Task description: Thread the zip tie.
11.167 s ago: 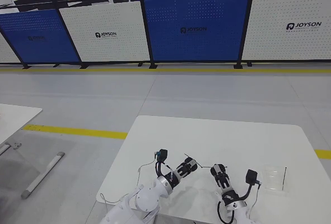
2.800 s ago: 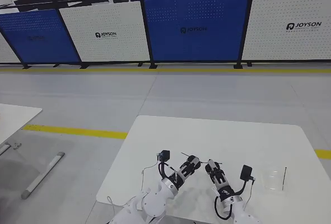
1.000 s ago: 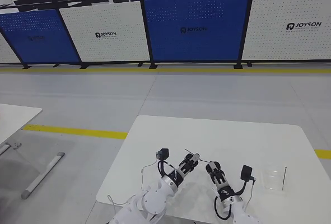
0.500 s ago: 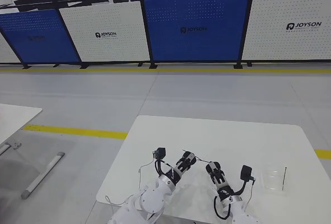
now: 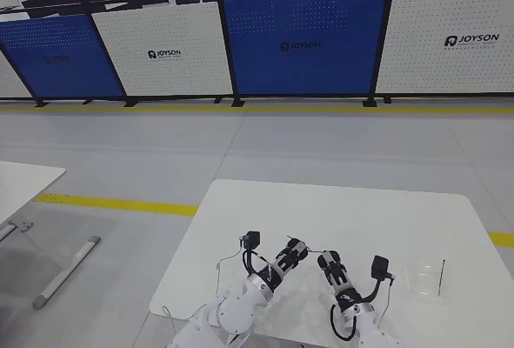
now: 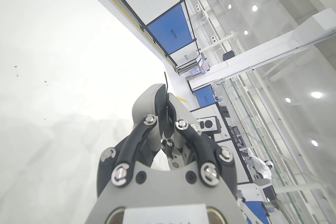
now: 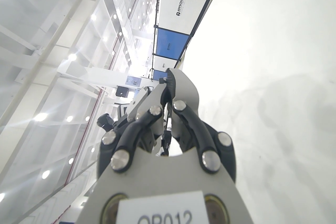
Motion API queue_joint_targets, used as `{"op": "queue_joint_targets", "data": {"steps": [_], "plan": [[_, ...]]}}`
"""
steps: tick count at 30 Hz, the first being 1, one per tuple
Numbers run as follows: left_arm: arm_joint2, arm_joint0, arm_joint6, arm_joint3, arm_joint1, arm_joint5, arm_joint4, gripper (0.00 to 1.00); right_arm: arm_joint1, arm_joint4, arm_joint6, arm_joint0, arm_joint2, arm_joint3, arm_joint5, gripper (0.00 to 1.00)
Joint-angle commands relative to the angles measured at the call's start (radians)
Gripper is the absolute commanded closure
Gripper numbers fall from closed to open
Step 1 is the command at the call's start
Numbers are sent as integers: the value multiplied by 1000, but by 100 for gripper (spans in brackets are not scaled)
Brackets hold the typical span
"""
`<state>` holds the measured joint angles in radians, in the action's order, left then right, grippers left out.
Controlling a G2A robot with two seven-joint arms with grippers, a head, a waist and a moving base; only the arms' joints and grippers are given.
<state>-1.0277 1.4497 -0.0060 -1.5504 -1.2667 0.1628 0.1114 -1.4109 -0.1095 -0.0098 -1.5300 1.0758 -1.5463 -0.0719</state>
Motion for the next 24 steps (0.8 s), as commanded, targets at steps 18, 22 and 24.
{"op": "queue_joint_targets", "data": {"steps": [18, 22, 24], "plan": [[-80, 9, -33, -99, -10, -131, -343, 100, 9, 21, 45, -42, 35, -39, -72, 0], [-80, 9, -33, -99, -10, -131, -343, 100, 9, 21, 45, -42, 35, -39, -72, 0], [-80, 9, -33, -99, -10, -131, -343, 100, 9, 21, 45, -42, 35, -39, -72, 0]]}}
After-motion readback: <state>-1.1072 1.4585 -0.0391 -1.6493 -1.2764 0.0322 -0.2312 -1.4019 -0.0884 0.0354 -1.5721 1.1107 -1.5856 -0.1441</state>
